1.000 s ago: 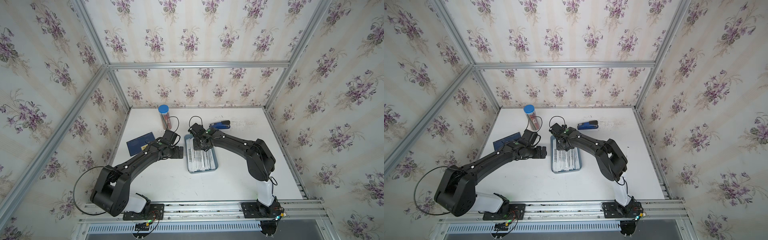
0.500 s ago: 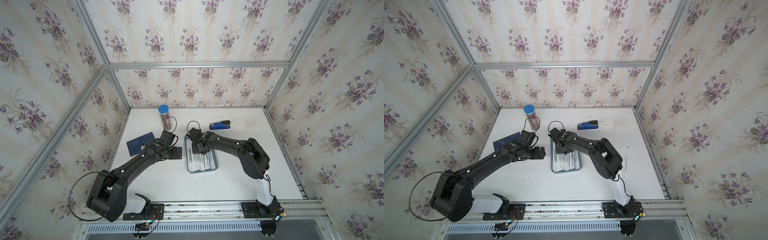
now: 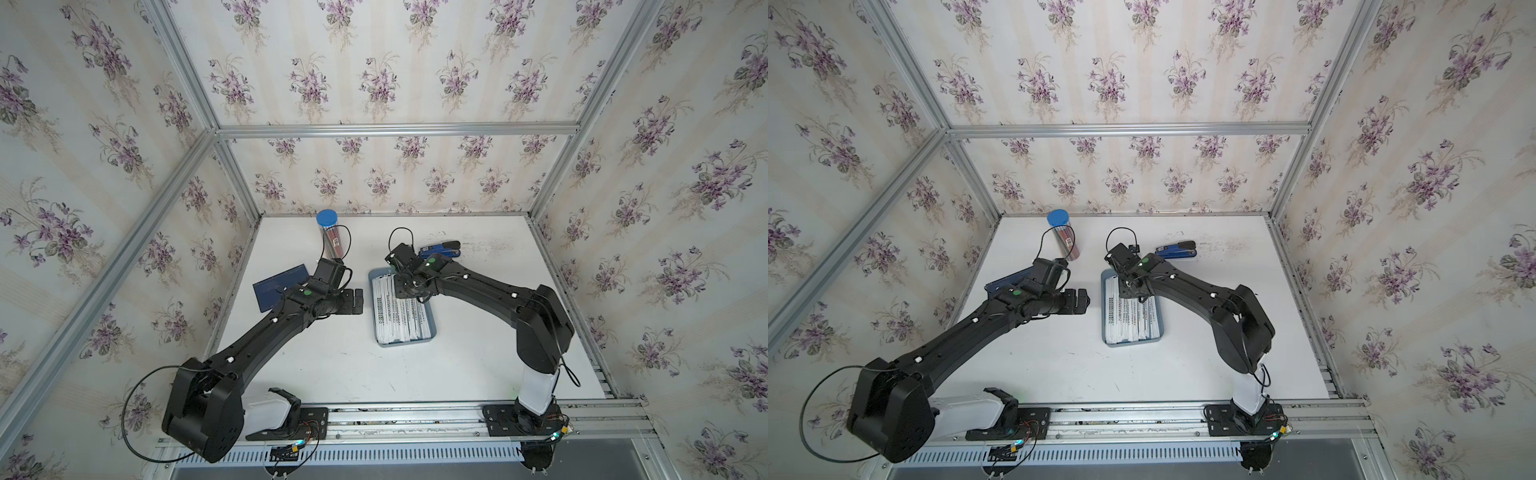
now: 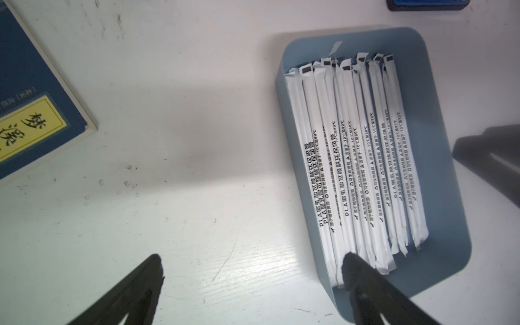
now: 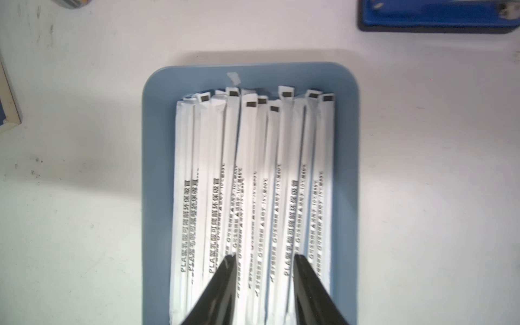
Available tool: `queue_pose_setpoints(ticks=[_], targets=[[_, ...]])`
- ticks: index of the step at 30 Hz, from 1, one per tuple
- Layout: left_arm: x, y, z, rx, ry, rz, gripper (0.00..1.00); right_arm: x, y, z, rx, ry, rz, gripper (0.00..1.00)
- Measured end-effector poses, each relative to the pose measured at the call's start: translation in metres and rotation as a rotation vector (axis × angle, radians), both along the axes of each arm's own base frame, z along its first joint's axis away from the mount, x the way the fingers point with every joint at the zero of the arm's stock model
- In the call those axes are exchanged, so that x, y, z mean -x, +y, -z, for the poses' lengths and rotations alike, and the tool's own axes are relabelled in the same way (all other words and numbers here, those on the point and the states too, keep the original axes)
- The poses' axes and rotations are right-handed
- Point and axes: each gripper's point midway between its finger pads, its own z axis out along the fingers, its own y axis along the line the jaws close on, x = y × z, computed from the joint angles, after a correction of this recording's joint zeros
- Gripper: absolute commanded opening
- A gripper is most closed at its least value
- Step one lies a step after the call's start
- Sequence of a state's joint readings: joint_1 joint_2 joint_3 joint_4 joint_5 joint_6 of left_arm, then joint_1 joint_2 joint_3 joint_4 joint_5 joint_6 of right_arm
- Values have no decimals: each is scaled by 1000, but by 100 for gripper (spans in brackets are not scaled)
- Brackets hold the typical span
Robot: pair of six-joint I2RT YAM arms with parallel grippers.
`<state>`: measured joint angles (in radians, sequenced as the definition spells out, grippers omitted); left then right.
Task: Put the straws into the storage box
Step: Place the straw in the storage box, then pick up the straw from the center of the board.
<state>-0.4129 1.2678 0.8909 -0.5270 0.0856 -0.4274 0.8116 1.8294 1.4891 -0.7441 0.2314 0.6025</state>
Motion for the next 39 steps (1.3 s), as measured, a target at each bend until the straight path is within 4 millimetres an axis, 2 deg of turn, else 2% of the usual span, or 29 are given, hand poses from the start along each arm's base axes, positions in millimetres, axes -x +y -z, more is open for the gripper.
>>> queue_pose_setpoints(ticks=[2,4,10,14,17,20,23,27,33,36,39], targets=[[-1,-2,-4,3,-13,9,100,-1,-31,-4,5,5,56,39],[-2,-9,-8,8,-22,31,100,-4,-75,-2,6,17,152,39],[2,-55,-4,27,-3,155,100,6,-236,24,10,79,585,43],[8,-88,-4,61,-3,233,100,15,-297,33,32,79,764,48],[6,-101,-1,77,-2,254,100,29,-341,47,65,97,905,53],[6,-103,4,72,11,260,100,34,-357,57,65,117,958,56],[6,-103,3,69,7,266,100,31,-363,63,60,108,976,56],[6,-101,4,55,4,272,100,28,-360,77,34,123,959,56],[2,-93,7,39,2,247,100,38,-354,109,-5,197,943,54],[2,-87,7,38,0,229,100,35,-353,110,-10,183,925,49],[3,-79,4,42,-7,208,100,32,-353,111,-15,168,909,39]])
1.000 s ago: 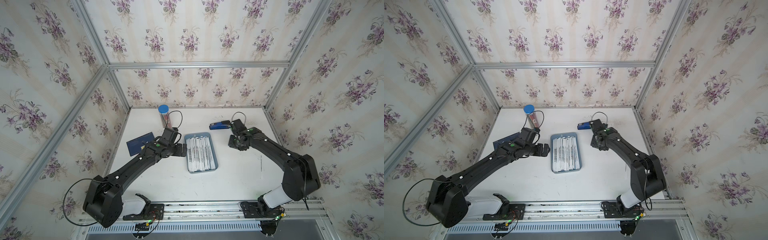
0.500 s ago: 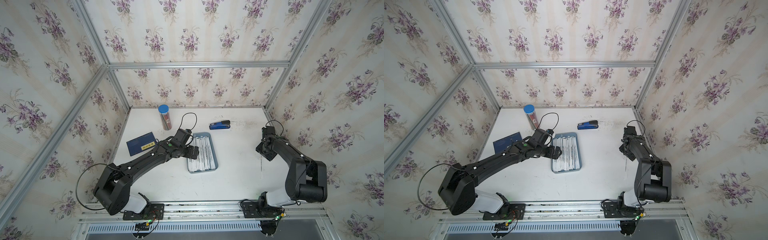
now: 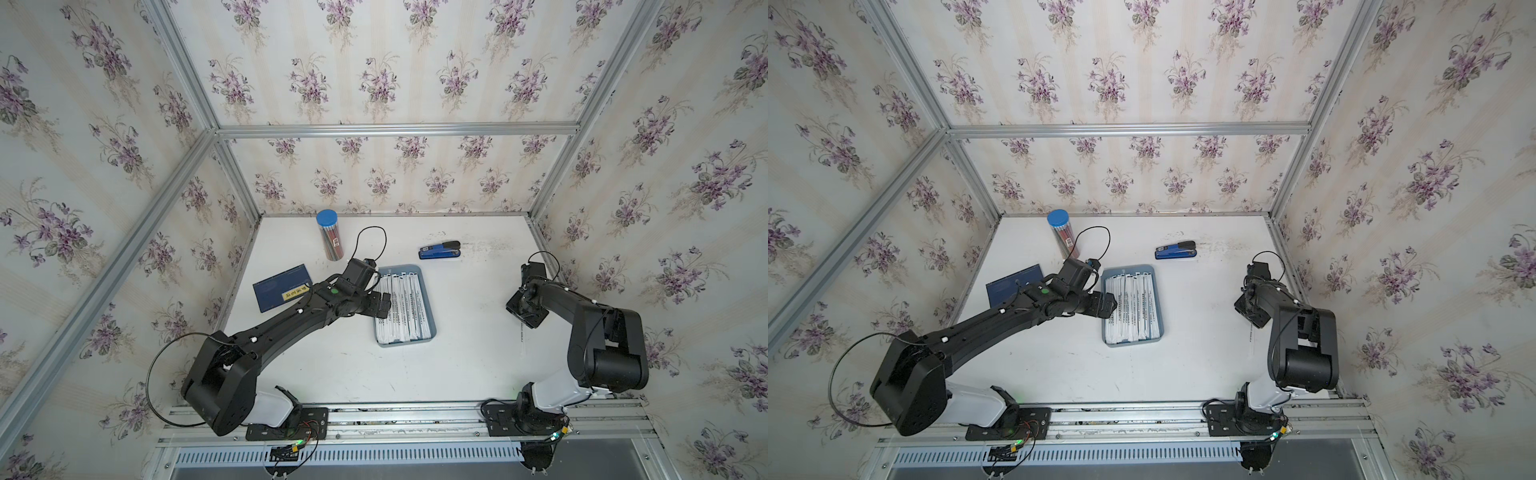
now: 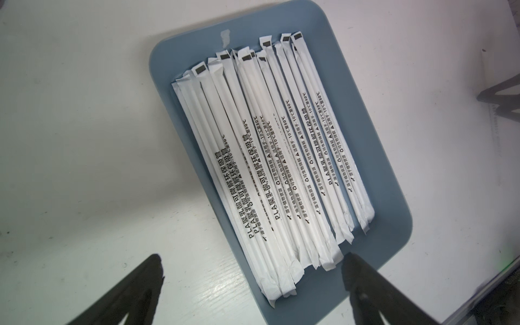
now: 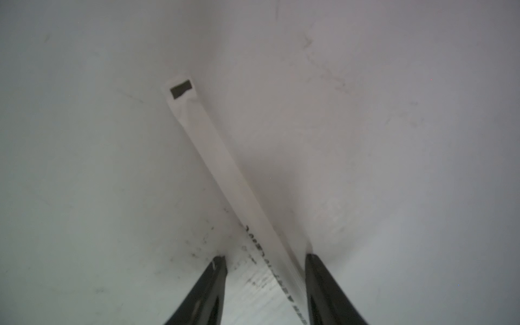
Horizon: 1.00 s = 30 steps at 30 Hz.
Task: Put the straws into the storage box
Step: Pick up the straw from the center of the board.
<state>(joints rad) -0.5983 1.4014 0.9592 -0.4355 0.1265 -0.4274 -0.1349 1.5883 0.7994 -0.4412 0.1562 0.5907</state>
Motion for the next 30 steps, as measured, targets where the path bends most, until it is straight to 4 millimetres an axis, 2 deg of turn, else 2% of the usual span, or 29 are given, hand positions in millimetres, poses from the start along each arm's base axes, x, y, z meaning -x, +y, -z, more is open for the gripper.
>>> queue_pose_setpoints(ticks=[4,7,15,24,30], targets=[[-4,3,-5,6,-17,-14,100,-2,3,-1,1,-26,-19,29],[-5,6,-5,1,-18,-21,100,-2,14,-3,-5,-25,-57,25],[-7,15,-4,-20,-27,-48,100,-4,67,-3,16,17,-235,20],[-6,37,-15,-41,-53,-101,100,-30,136,-3,60,8,-405,13],[-2,47,-19,-52,-60,-122,100,-35,161,-14,47,-24,-475,12]])
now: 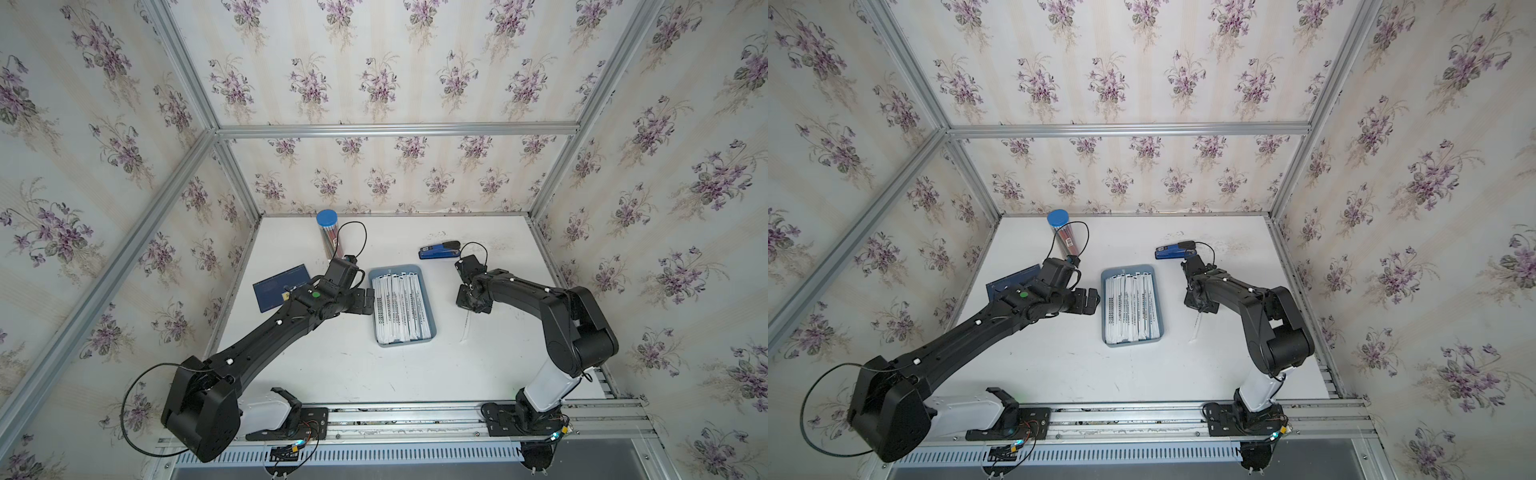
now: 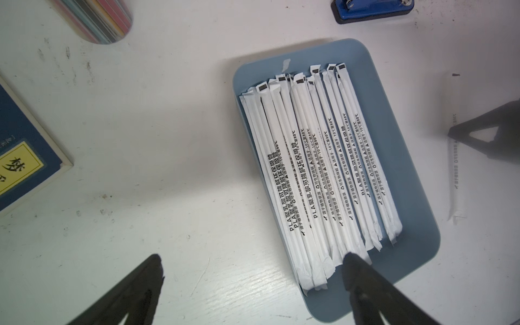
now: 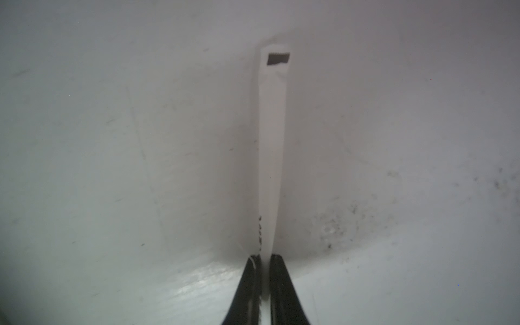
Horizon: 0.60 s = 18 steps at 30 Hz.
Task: Put the straws into the storage box
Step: Pick up the straw from the center of the board, then place the straw in the storage box.
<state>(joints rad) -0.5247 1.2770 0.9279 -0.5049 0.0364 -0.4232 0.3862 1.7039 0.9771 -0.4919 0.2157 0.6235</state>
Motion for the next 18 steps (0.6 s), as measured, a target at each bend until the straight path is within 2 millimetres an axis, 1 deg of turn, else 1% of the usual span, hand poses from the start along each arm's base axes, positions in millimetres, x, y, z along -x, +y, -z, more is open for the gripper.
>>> queue_pose_setpoints(ticks=[6,10,13,15,17,18], targets=[[3,4,0,-7,6,-13,100,-9,10,-27,-41,-62,-61,12],[3,8,-1,-9,6,-26,100,-14,32,-52,-87,-93,-139,12],[2,11,-1,-12,6,-37,100,-19,66,-78,-133,-129,-235,12],[1,12,-1,-12,9,-44,100,-20,98,-95,-167,-152,-315,12],[1,13,0,-11,10,-47,100,-18,128,-103,-200,-165,-386,12],[0,14,0,-9,11,-53,100,-15,146,-102,-225,-161,-426,12]])
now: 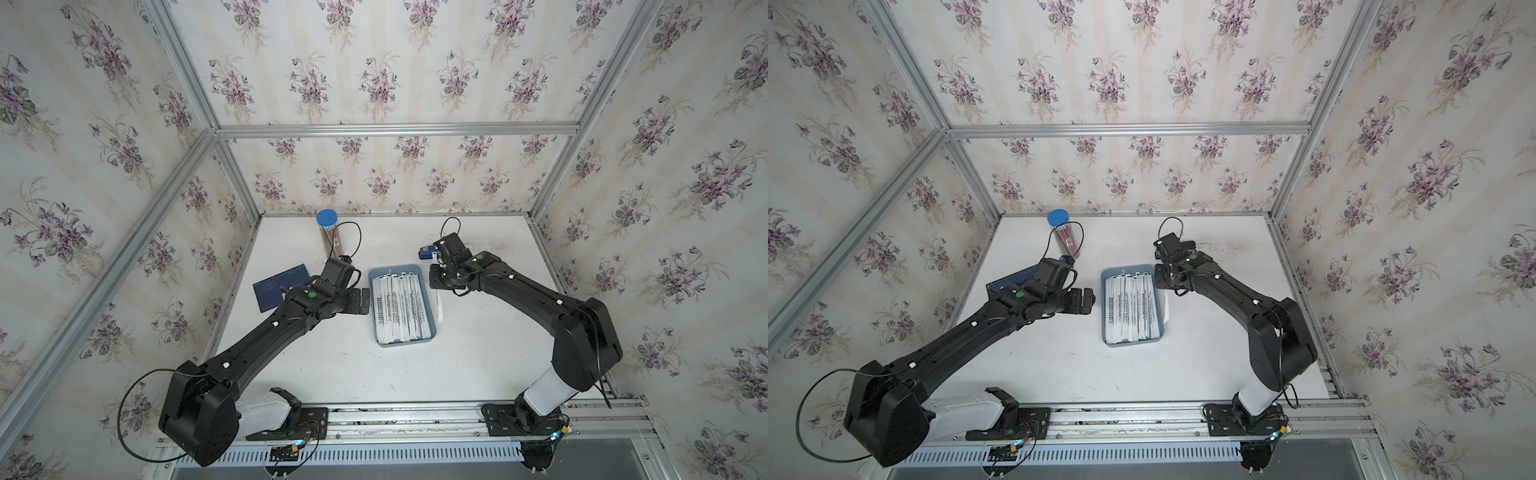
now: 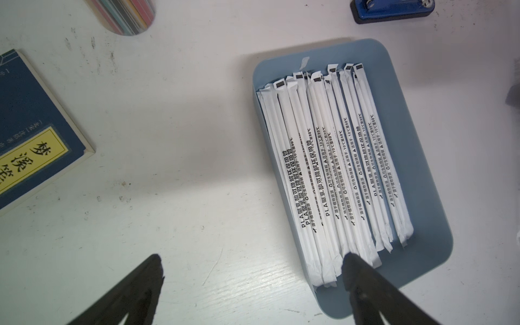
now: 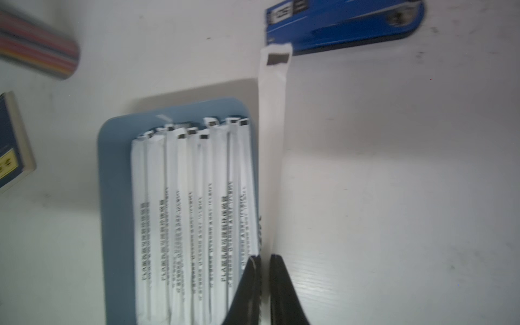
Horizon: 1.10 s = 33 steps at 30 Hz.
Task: Put the straws into the storage box
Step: Place the straw in the storage box.
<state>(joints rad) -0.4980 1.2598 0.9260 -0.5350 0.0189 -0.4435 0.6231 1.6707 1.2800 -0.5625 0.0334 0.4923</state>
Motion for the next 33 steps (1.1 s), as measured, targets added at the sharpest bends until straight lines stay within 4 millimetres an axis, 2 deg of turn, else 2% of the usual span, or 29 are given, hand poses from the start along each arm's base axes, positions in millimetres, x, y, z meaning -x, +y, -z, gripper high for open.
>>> queue_pose_setpoints(ticks=[3,10,14,18,25,28,31,33], targets=[[0,0,0,1,2,-2,100,6,37,12,-36,18,-83,12],[1,2,-7,5,-5,-7,100,2,75,46,-88,31,-118,13],[1,4,-6,2,0,-11,100,0,77,70,-90,49,-96,13],[1,4,-7,2,0,-13,100,1,76,82,-91,55,-88,13],[1,6,-7,3,-1,-19,100,6,73,88,-95,67,-71,16],[1,6,-7,3,-1,-19,100,6,72,88,-96,69,-67,21],[1,7,-9,5,-5,-21,100,6,72,82,-96,62,-65,27],[2,11,-10,-3,-7,-32,100,3,72,70,-97,43,-65,30]])
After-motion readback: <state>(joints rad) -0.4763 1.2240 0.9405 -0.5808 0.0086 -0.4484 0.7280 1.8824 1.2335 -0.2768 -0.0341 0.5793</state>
